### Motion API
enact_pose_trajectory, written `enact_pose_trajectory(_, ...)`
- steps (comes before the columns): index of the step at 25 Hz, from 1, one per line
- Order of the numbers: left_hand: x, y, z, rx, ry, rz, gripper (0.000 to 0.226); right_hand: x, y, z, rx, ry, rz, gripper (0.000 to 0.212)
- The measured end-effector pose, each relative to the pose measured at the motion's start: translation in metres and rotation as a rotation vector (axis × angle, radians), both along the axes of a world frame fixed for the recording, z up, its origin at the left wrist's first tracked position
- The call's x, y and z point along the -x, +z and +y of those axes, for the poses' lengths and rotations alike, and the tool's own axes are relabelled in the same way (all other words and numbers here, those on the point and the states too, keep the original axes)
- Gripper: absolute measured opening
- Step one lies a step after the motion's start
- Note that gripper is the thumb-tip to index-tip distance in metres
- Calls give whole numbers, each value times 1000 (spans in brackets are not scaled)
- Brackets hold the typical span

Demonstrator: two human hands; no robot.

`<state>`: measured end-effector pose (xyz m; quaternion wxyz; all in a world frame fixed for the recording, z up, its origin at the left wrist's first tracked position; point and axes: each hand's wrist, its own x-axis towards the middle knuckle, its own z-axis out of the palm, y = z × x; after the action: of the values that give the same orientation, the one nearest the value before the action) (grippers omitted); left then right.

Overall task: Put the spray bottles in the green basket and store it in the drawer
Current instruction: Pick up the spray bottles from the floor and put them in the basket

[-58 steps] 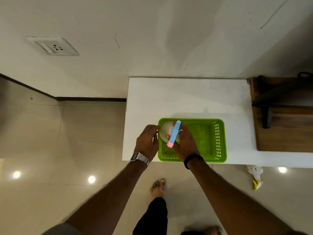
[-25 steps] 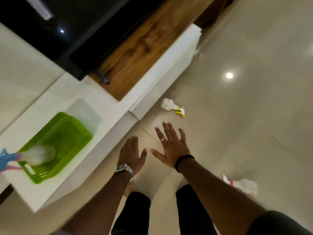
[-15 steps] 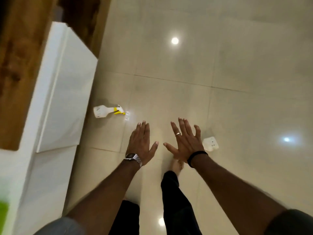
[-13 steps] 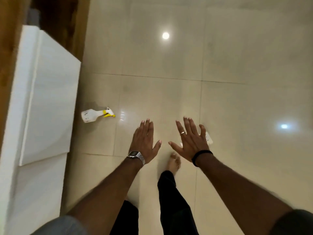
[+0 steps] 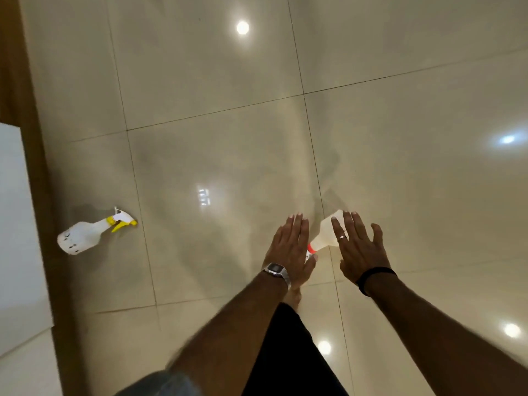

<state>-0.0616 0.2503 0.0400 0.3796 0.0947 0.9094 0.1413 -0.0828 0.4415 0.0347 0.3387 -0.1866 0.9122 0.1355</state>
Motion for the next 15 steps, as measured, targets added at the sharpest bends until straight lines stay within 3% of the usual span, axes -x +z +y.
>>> enact_pose_trajectory(8, -23, -98, 7, -2, -9, -71, 88, 9, -98, -10, -79, 132, -64, 110)
enact_pose_trajectory(12, -30, -97, -6, -12, 25, -115, 91, 10, -100, -9, -87, -12, -116, 87)
enact_pose_trajectory(15, -28, -69, -17, -13, 243, -174, 96, 4, -77, -17, 19, -319, -128, 72)
